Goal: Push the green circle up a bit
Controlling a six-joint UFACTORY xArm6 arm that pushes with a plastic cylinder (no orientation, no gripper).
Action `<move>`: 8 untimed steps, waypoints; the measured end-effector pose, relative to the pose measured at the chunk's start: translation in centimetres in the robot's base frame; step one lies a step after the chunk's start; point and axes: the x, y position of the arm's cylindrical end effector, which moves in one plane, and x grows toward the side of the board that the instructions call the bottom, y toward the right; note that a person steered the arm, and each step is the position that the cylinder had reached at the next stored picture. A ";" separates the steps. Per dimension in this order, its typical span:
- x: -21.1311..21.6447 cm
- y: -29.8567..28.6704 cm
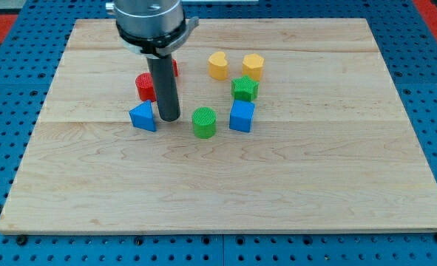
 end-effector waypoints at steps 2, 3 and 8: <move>7.2 -1.1; 8.6 0.7; 12.4 21.5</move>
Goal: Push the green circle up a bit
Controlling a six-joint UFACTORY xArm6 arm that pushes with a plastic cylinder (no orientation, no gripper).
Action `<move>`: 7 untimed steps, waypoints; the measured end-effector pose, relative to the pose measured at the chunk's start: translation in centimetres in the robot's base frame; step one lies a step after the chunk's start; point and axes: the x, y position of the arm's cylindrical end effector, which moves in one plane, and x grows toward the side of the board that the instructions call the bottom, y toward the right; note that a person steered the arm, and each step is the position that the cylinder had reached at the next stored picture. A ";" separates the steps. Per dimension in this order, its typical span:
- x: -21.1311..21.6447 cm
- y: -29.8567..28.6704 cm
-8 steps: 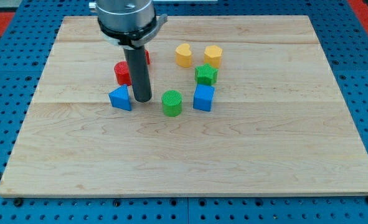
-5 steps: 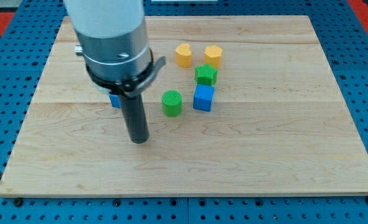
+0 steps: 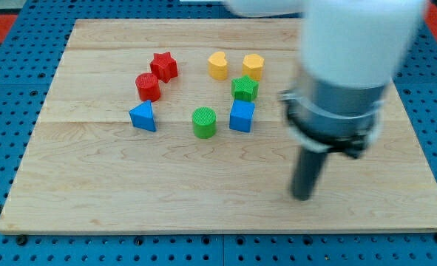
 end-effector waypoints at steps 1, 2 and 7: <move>-3.7 8.7; -4.1 8.9; -4.3 -14.4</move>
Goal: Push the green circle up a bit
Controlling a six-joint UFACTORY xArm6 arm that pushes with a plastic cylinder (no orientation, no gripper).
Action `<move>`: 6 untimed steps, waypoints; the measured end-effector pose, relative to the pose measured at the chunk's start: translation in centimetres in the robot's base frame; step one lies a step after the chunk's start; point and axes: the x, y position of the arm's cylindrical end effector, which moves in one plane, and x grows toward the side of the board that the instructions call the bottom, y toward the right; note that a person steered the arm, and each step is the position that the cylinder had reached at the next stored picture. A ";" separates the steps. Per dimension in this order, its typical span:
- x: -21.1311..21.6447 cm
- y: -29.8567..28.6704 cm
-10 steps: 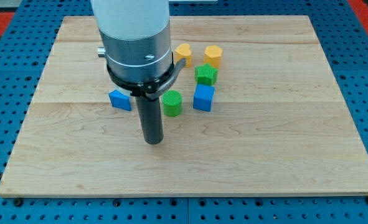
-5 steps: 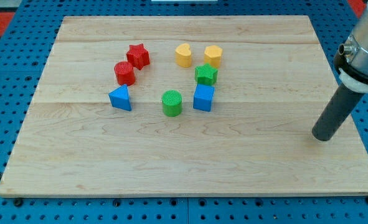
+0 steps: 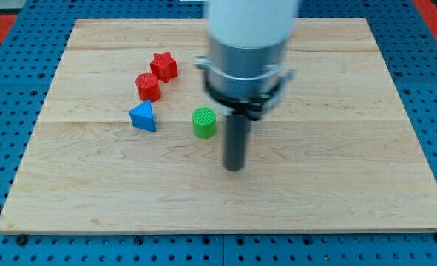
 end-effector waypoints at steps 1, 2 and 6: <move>-2.1 -1.2; -2.4 -1.2; -4.1 -1.2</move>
